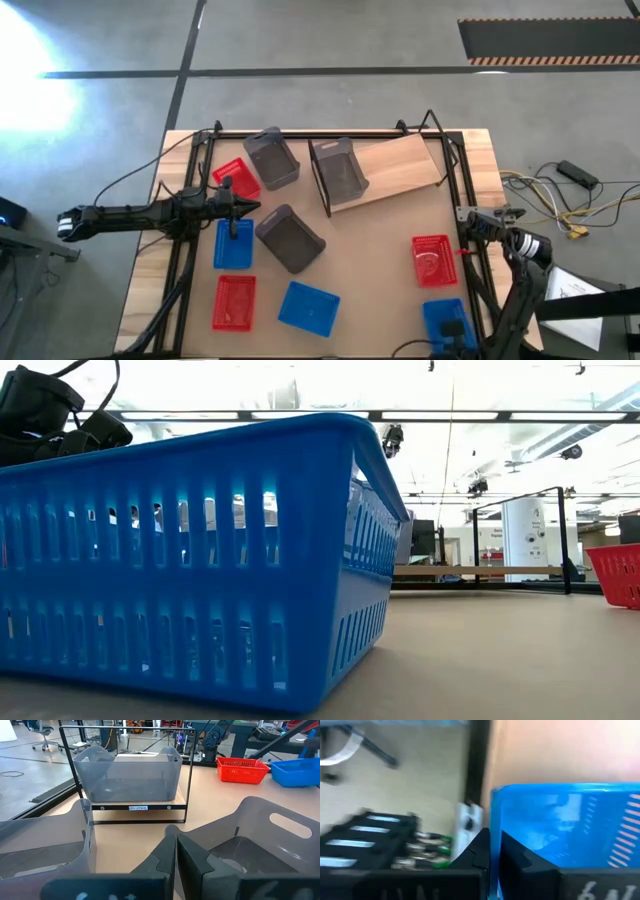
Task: Stack baskets on shelf by color
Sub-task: Put the bottom right blue bin on the shelf
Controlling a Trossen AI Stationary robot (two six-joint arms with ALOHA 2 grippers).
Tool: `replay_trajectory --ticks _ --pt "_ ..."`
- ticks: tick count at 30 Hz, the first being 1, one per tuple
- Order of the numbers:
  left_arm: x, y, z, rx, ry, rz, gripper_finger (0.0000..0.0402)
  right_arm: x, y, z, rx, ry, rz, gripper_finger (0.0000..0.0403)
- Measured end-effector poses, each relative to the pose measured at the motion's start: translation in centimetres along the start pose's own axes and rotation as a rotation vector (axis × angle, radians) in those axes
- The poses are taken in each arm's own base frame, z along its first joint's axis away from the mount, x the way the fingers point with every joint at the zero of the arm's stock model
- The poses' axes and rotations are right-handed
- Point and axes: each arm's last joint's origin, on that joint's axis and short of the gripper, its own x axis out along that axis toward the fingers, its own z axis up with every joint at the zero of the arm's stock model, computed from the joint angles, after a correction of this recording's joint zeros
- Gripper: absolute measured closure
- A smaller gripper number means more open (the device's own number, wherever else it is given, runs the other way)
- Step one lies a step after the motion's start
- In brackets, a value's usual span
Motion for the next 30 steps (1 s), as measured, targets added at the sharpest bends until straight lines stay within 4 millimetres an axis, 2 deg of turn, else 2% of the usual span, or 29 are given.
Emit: replay_trajectory --ticks 4,8,11,14,18,22,26,30 --pt "0.0 0.0 0.0 0.0 0.0 0.0 0.0402 -3.3 0.1 1.9 -0.076 -0.093 0.094 0.0394" --pt "0.0 0.0 0.0 0.0 0.0 0.0 0.0402 -7.0 -0.9 4.0 -0.209 -0.281 0.08 0.0394" --pt "0.0 0.0 0.0 0.0 0.0 0.0 0.0402 -9.6 -2.8 5.5 -0.311 -0.413 0.003 0.0394" --pt "0.0 0.0 0.0 0.0 0.0 0.0 0.0402 -12.1 -6.0 6.6 -0.372 -0.487 -0.108 0.0394" --pt "0.0 0.0 0.0 0.0 0.0 0.0 0.0402 -15.1 -12.4 7.2 -0.372 -0.511 -0.312 0.0394" --pt "0.0 0.0 0.0 0.0 0.0 0.0 0.0402 -17.2 -20.9 7.4 -0.295 -0.475 -0.426 0.0394" --pt "0.0 0.0 0.0 0.0 0.0 0.0 0.0402 -17.7 -30.6 6.5 -0.162 -0.369 -0.551 0.0394" --pt "0.0 0.0 0.0 0.0 0.0 0.0 0.0402 -17.5 -39.1 4.2 -0.013 -0.226 -0.613 0.0394"
